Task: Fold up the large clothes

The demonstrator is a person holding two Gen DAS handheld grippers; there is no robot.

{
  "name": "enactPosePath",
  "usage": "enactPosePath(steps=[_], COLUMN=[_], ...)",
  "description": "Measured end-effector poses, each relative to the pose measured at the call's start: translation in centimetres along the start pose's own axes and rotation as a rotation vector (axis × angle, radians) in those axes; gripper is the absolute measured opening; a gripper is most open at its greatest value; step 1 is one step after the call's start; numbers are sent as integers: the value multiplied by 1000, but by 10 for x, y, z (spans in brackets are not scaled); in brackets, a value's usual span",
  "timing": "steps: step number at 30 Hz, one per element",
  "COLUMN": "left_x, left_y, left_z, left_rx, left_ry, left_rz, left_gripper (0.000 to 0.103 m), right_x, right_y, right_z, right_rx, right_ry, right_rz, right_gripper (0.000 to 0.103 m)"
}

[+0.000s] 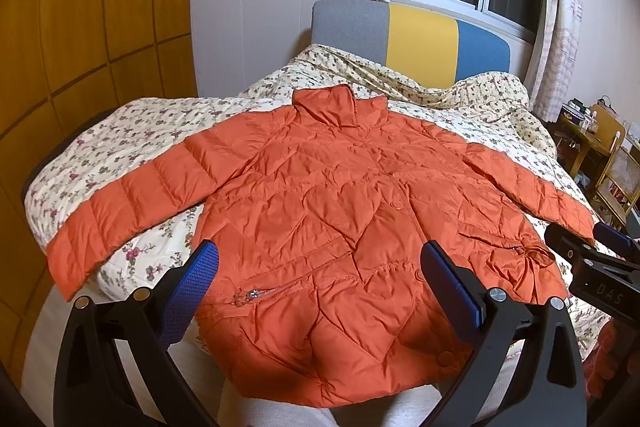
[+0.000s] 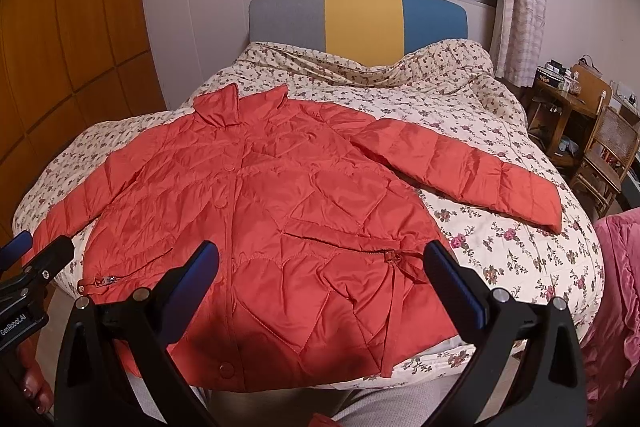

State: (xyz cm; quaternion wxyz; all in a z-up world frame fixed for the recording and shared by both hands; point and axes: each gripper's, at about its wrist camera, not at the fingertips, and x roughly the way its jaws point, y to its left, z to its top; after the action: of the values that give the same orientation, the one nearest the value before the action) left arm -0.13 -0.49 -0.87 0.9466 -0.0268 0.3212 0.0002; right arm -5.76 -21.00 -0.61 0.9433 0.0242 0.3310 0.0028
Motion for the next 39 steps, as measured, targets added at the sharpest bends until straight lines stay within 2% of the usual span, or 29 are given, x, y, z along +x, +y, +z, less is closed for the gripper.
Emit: enactPosePath(steps=[39], left_x=[5], left_y=[-3], left_z=[-4], left_rx=[9], left_ry=[22], left_rz=[-10], left_gripper=[100], right_x=[10], right_y=[0], right_z=[-4], right_rx=[-1], right_ry=[38], right_rz=[15], right_gripper=[101])
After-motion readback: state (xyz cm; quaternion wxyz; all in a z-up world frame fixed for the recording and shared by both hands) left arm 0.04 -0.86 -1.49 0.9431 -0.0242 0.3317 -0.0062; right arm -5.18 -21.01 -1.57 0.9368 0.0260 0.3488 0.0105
